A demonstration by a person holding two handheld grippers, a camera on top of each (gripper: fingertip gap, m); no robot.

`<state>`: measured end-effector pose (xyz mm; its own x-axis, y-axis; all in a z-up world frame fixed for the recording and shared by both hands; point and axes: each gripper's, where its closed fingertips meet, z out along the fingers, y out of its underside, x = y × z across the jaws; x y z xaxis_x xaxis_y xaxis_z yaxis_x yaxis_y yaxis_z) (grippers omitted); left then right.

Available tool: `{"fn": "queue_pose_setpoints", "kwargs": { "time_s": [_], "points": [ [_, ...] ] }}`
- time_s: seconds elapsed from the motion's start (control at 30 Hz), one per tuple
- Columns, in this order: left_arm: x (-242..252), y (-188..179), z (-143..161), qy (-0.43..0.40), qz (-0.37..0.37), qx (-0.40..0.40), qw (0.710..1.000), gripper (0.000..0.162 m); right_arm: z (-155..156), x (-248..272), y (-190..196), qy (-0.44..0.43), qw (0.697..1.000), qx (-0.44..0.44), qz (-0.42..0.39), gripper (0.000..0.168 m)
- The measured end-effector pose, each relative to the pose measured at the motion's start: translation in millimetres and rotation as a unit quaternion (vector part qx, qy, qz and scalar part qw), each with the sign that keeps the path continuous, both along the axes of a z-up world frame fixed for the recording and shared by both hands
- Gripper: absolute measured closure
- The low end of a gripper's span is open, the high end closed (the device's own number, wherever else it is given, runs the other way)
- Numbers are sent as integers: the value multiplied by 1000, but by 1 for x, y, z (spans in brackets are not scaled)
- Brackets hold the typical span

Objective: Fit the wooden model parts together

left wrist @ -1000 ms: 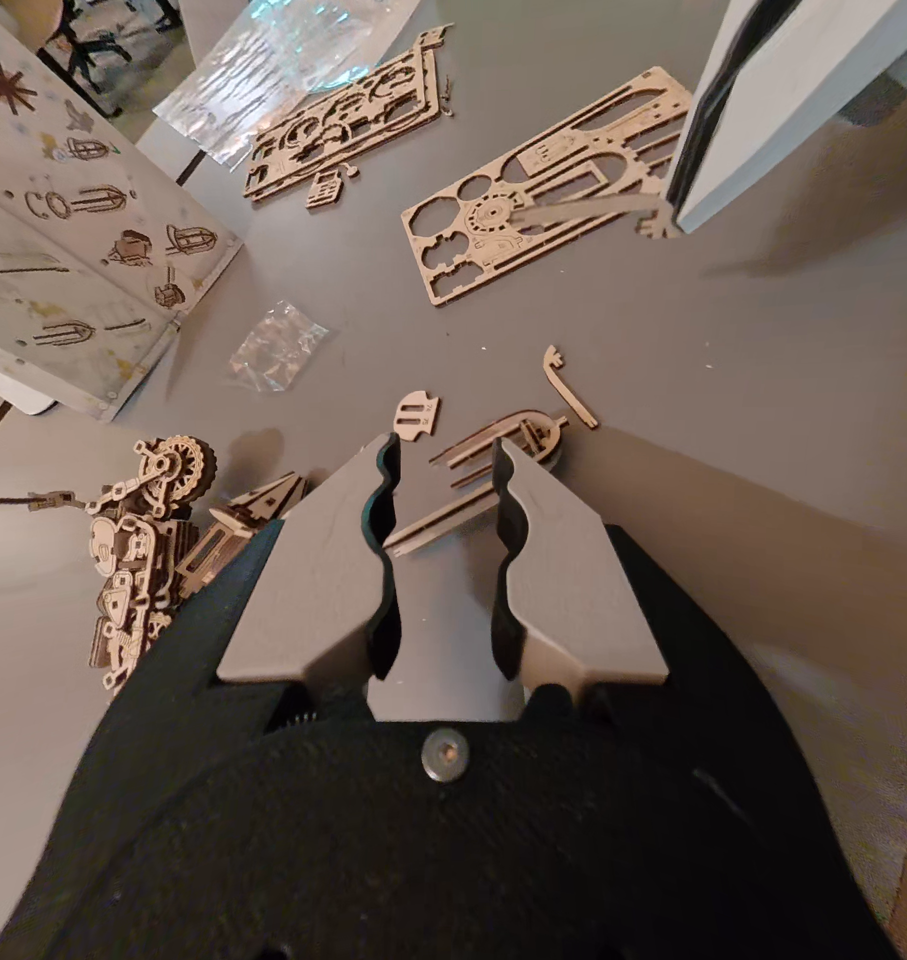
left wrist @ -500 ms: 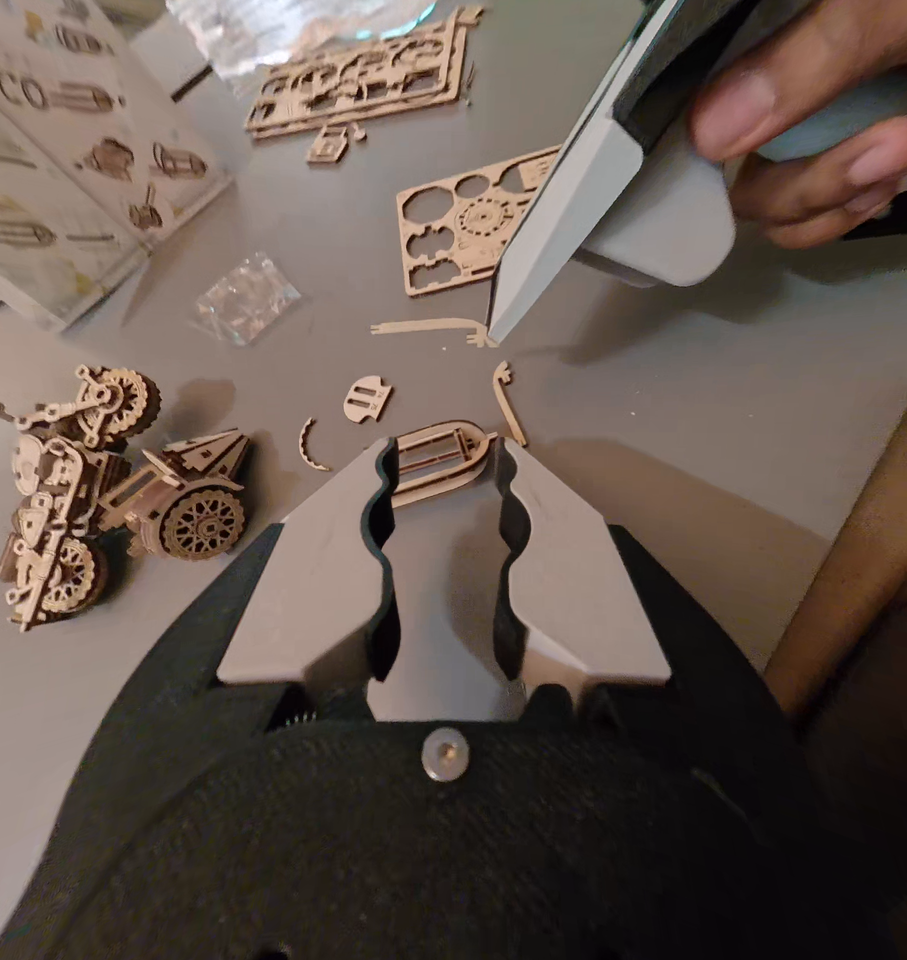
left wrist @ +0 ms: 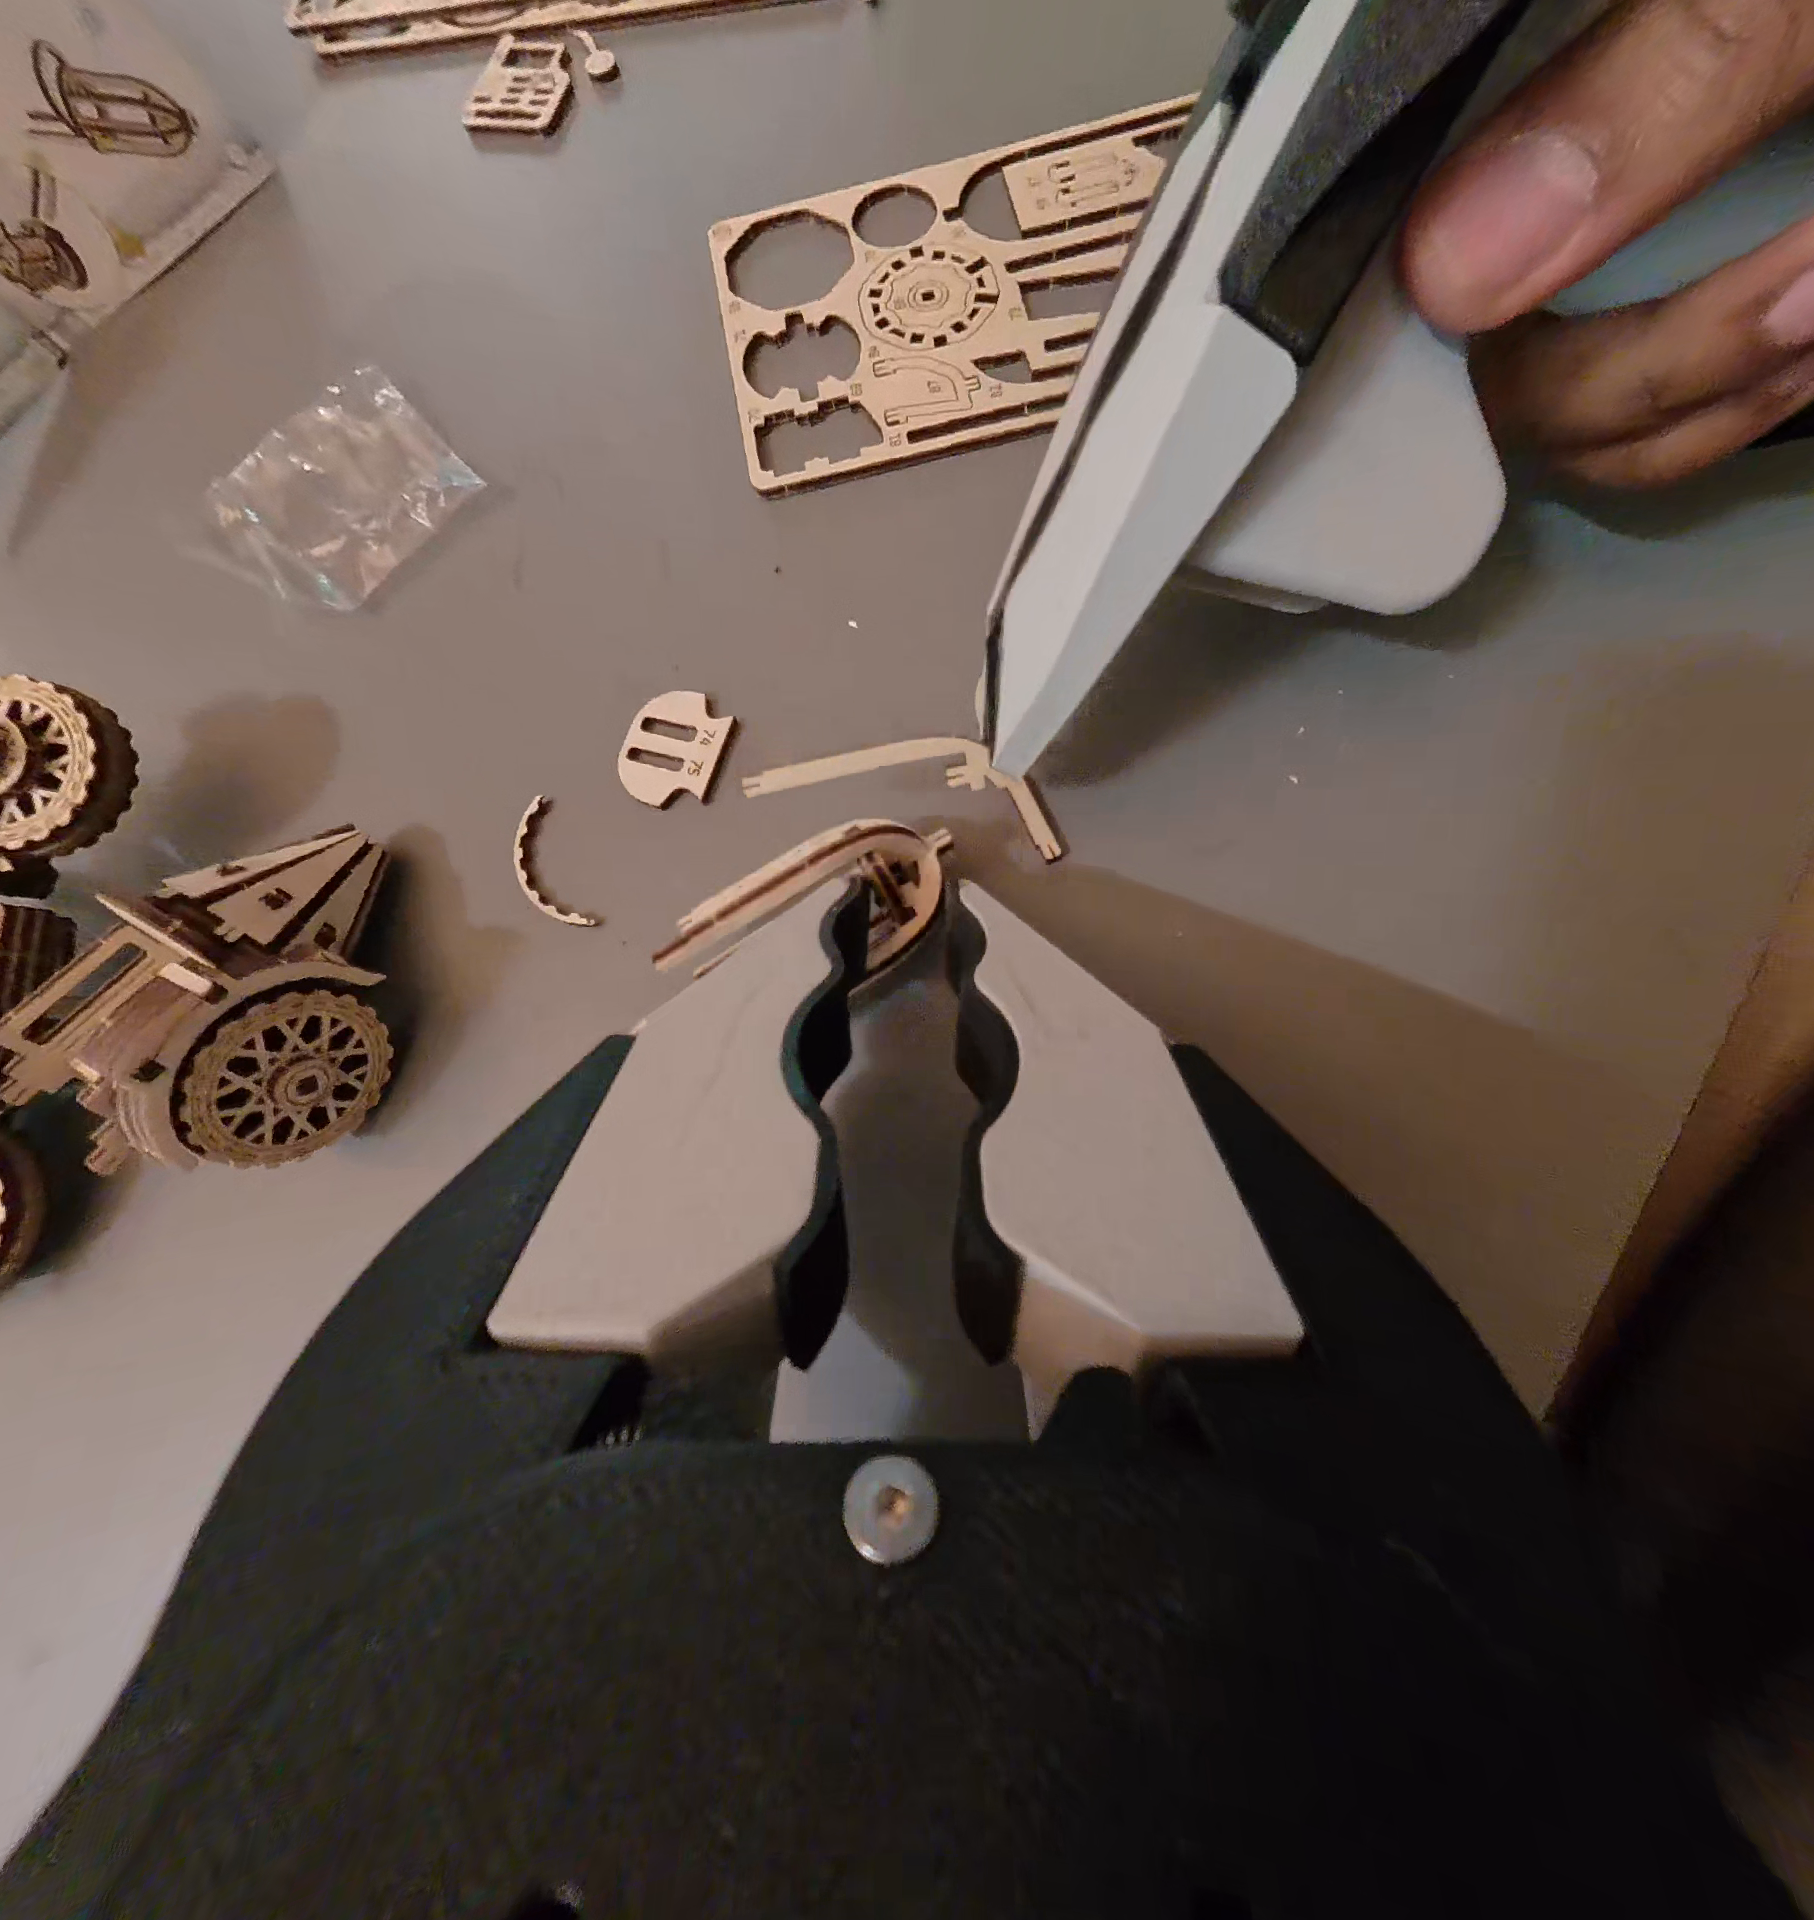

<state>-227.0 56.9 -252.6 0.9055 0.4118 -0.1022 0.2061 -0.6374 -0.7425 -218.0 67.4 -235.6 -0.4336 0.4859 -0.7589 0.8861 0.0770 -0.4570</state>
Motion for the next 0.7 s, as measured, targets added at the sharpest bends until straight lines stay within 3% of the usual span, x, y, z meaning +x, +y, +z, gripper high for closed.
{"fn": "queue_pose_setpoints", "kwargs": {
  "time_s": [0.4,0.7],
  "points": [
    [13,5,7,-48,-49,44,997,152,4,4,-4,-10,1000,-5,29,168],
    [21,5,-3,81,-118,-36,989,151,1,10,0,-24,999,6,39,168]
  ]
}}
